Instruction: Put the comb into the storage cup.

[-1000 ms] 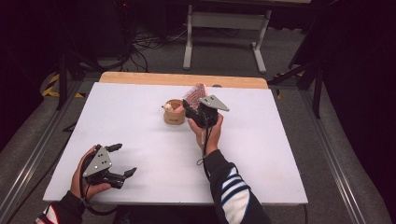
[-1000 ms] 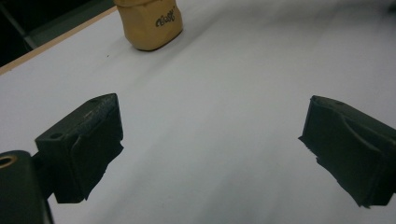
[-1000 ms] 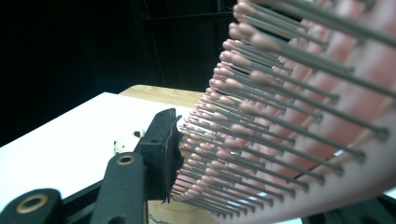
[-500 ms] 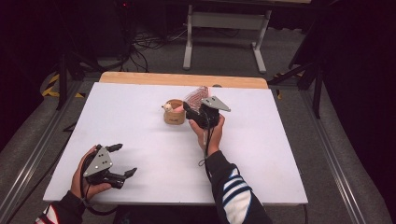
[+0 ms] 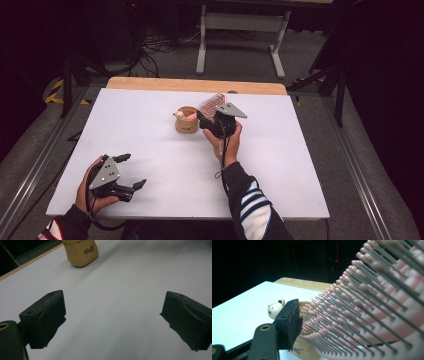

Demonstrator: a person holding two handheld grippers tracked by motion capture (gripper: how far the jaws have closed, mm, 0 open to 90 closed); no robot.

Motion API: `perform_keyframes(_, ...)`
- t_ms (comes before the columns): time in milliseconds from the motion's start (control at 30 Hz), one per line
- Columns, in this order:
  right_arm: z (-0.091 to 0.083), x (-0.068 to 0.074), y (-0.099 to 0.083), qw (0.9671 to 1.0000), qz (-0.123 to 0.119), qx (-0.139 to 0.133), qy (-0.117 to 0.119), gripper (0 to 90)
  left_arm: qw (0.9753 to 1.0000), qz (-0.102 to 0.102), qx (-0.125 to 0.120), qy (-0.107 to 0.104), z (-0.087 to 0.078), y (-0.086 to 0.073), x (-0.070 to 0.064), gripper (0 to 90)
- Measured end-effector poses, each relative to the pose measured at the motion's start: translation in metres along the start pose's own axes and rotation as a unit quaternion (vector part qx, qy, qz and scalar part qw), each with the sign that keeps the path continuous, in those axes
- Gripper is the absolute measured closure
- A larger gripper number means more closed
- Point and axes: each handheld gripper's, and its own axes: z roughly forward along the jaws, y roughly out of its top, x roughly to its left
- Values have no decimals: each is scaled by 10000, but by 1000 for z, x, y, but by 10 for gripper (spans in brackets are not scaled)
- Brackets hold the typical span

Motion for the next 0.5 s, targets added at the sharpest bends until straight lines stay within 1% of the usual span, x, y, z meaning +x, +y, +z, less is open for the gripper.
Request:
perform_keyframes(33, 0, 0, 0, 10000, -7, 23, 55, 345, 10000, -23, -28, 48, -1, 0, 0, 67)
perform_keyframes(100, 1, 0, -1, 9999, -27, 48, 86, 320, 9999, -28, -60, 76, -2, 1, 1, 67)
perform_keyframes(133, 1, 0, -1, 9999, -27, 48, 86, 320, 9999, -28, -60, 76, -2, 1, 1, 68)
perform_keyframes(167, 1, 0, -1, 9999, -45, 75, 91, 280, 9999, -37, -70, 75, -2, 0, 1, 68)
perform_keyframes(200, 1, 0, -1, 9999, -45, 75, 91, 280, 9999, -42, -64, 69, -2, 0, 1, 68)
perform_keyframes(300, 3, 2, -1, 9999, -119, 123, 24, 221, 10000, -19, -41, 62, -2, 0, 1, 68)
perform_keyframes(367, 3, 3, -1, 9998, -129, 119, 3, 205, 10000, -13, -26, 54, -1, 0, 1, 68)
perform_keyframes(400, 3, 4, -1, 9998, -148, 71, -61, 156, 10000, -20, -22, 52, -1, 0, 1, 68)
perform_keyframes(467, 3, 5, -1, 9998, -152, 69, -63, 142, 10000, -16, -16, 59, -1, 0, 1, 67)
perform_keyframes(500, 4, 6, -1, 9997, -224, 62, -64, 100, 10000, -29, -16, 49, -1, 0, 1, 67)
